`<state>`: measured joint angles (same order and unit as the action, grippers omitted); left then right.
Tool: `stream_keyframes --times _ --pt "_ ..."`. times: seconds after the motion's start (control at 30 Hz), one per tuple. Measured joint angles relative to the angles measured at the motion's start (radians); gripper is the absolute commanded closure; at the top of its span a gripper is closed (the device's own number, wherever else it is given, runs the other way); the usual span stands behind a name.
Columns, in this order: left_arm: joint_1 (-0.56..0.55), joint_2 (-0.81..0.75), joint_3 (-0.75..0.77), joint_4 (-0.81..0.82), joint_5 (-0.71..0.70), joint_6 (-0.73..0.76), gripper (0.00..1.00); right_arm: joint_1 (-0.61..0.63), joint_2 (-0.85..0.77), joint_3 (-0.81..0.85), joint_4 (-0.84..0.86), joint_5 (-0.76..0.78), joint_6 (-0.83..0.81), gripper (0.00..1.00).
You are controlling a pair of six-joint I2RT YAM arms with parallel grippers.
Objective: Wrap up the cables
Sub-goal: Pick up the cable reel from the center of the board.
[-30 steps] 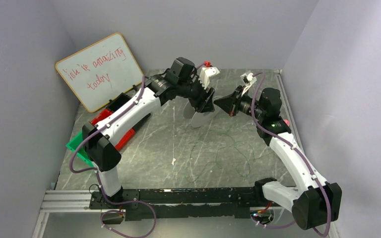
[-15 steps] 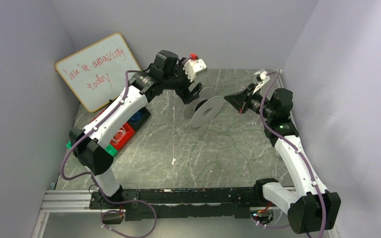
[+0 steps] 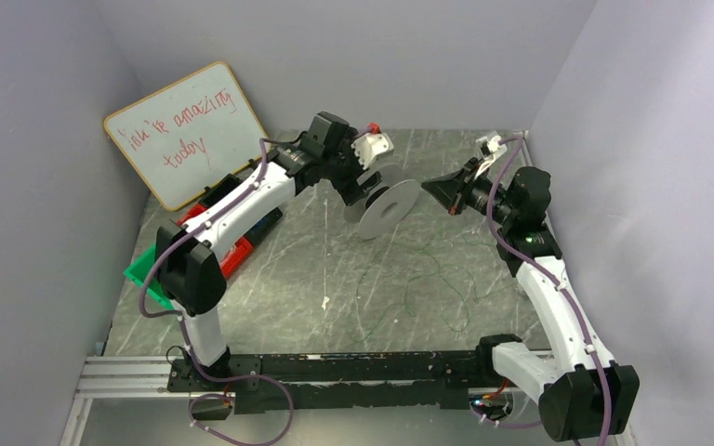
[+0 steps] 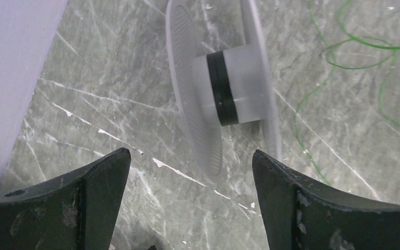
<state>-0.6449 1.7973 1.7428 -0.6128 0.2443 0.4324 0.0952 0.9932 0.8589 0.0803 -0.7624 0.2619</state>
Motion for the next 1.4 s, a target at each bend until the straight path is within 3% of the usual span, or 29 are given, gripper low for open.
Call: stream_keyframes --times 0.3,0.47,0.6,0.83,1.0,1.2,1.4 --pt "0.0 0.148 0.116 0.019 -0.132 -0.072 0.15 -0.001 -0.001 -0.001 -0.005 -0.001 -0.01 1.0" --pt "0.0 0.205 0.225 0.002 -0.137 -0.091 0.28 -0.001 -0.001 -0.002 -0.006 -0.001 -0.013 1.0" --pt "0.0 0.237 0.299 -0.012 -0.134 -0.115 0.24 -0.001 -0.001 -0.002 -0.006 -0.001 -0.017 1.0" --pt "-0.004 0.217 0.256 -0.014 -0.123 -0.163 0.1 -0.001 -0.001 -0.002 -0.012 -0.001 -0.027 1.0" --pt "-0.005 0.136 0.198 -0.026 -0.051 -0.196 0.07 -0.005 -0.001 -0.002 -0.021 -0.001 -0.033 1.0" --pt "-0.014 0.029 0.18 -0.011 0.185 -0.239 0.06 -0.071 -0.011 -0.002 -0.029 -0.005 -0.029 1.0" --pt "-0.05 0.109 0.204 0.002 0.267 -0.235 0.07 -0.155 -0.051 -0.002 -0.029 -0.014 -0.019 1.0"
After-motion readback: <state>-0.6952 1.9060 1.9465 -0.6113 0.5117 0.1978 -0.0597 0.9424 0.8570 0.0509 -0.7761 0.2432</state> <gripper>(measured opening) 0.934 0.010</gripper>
